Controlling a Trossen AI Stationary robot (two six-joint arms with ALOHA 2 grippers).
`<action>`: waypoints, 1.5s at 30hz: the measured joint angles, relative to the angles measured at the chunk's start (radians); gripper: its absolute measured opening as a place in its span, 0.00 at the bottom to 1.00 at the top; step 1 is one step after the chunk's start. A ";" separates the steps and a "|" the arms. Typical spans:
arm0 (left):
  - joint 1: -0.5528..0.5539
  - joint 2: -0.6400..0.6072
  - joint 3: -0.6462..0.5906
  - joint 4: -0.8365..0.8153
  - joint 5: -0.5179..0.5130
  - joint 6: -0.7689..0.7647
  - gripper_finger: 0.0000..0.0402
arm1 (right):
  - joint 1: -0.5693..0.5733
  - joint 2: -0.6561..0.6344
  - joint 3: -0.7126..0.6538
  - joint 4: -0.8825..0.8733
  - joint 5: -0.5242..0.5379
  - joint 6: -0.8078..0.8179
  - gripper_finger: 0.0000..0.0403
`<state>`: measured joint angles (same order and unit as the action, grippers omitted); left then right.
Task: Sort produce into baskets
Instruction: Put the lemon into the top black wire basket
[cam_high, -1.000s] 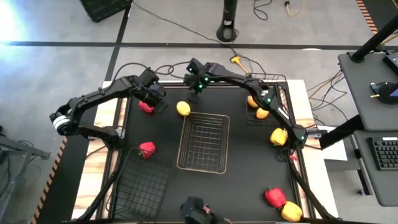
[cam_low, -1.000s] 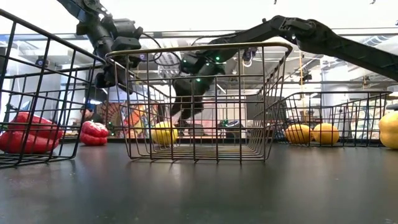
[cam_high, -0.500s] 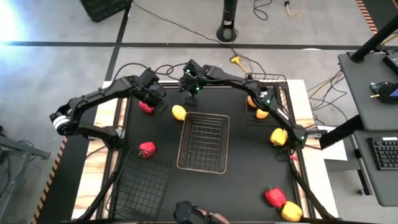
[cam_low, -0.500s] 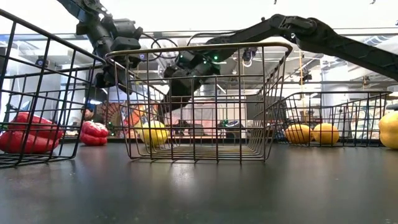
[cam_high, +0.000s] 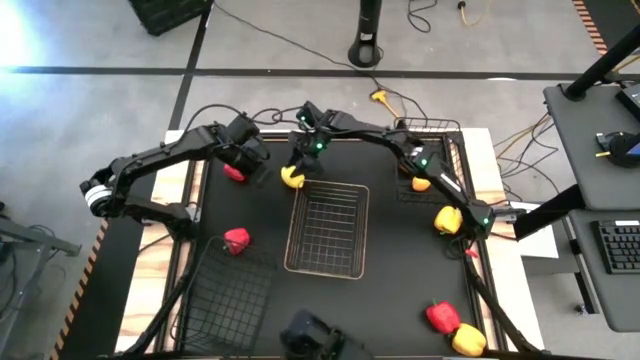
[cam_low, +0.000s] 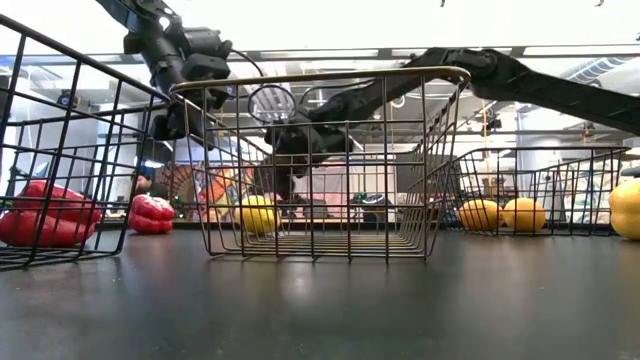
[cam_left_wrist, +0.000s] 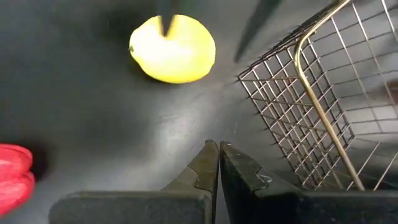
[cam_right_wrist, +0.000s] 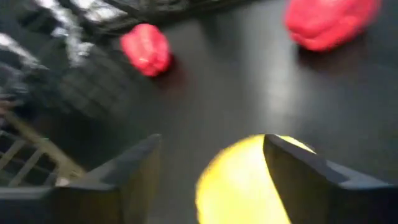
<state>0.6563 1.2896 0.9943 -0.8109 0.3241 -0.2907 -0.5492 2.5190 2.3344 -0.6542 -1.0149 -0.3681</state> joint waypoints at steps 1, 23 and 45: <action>-0.002 0.000 0.000 0.002 0.000 -0.015 0.00 | -0.002 0.003 0.000 0.003 -0.033 0.002 0.61; -0.009 -0.001 0.000 0.066 -0.003 -0.096 0.00 | 0.017 0.031 0.001 0.016 -0.003 -0.070 0.03; -0.014 -0.006 0.000 0.036 -0.003 0.025 0.00 | 0.041 -0.089 0.023 -0.095 0.419 0.193 0.03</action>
<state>0.6422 1.2832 0.9943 -0.7745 0.3214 -0.2657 -0.5082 2.4300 2.3569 -0.7493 -0.5962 -0.1750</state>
